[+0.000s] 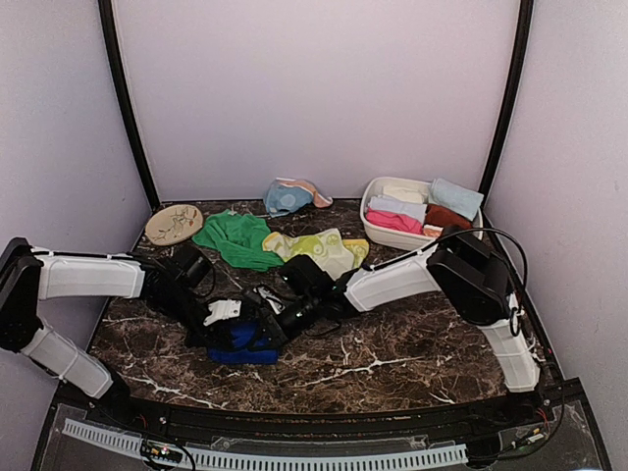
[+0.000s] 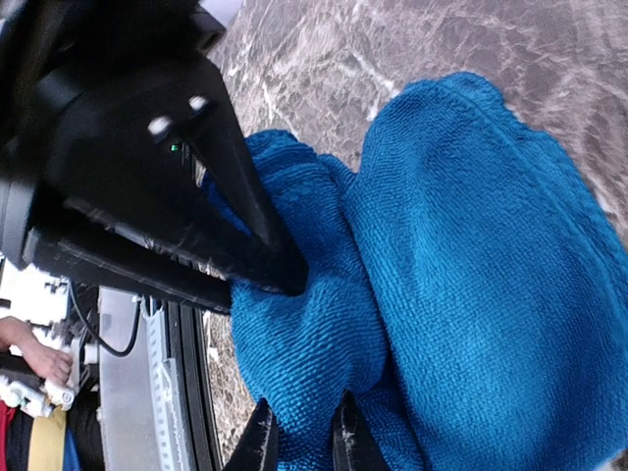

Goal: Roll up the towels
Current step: Roll the towel at the center of the board.

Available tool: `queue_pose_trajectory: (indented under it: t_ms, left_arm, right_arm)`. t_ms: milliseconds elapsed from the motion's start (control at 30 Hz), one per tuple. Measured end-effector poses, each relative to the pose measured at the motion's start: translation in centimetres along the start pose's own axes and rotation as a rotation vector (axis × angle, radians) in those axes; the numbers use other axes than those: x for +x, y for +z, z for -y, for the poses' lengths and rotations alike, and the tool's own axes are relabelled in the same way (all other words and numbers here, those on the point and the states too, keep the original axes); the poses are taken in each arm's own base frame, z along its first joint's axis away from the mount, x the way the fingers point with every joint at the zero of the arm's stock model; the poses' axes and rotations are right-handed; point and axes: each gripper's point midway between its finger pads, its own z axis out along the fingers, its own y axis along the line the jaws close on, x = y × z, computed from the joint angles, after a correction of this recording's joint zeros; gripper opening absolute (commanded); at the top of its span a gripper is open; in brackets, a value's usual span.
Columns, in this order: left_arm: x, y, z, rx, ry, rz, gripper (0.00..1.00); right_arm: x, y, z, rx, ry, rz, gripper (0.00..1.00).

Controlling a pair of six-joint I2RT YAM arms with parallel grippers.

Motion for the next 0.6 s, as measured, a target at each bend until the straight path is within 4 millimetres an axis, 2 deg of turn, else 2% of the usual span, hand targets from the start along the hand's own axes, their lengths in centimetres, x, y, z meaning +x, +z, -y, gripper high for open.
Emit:
queue_pose_trajectory:
  t_ms: [100,133,200,233,333,367,400,500,600]
  left_arm:
    - [-0.3,0.3,-0.2,0.017,-0.022,0.008,0.03]
    - [-0.5,0.4,-0.3,0.026,-0.03,0.015,0.03]
    - [-1.0,0.7,-0.6,0.051,-0.049,0.032,0.03]
    - [-1.2,0.8,-0.7,0.064,-0.058,0.039,0.03]
    - [-1.1,0.9,-1.0,0.113,-0.113,0.053,0.02]
    - [-1.0,0.9,-1.1,0.128,-0.129,0.056,0.02]
    - [-1.0,0.9,-1.2,0.148,-0.149,0.057,0.02]
    - [-1.1,1.0,-1.4,0.202,-0.194,0.054,0.01]
    - [-1.2,1.2,-1.5,0.264,-0.241,0.047,0.01]
  right_arm:
    - [0.1,-0.8,0.2,0.039,-0.015,0.062,0.25]
    - [0.1,-1.2,0.3,0.06,-0.02,0.084,0.31]
    - [0.5,-2.6,0.2,0.121,-0.048,0.146,0.52]
    - [0.6,-2.9,0.2,0.14,-0.051,0.156,0.57]
    - [2.4,-5.5,1.0,0.242,-0.086,0.218,0.62]
    - [3.3,-6.3,1.4,0.274,-0.095,0.227,0.77]
    - [4.4,-7.1,2.1,0.315,-0.107,0.235,0.85]
    - [6.2,-8.5,2.9,0.408,-0.196,0.252,0.86]
    - [6.8,-8.8,1.4,0.509,-0.404,0.254,0.83]
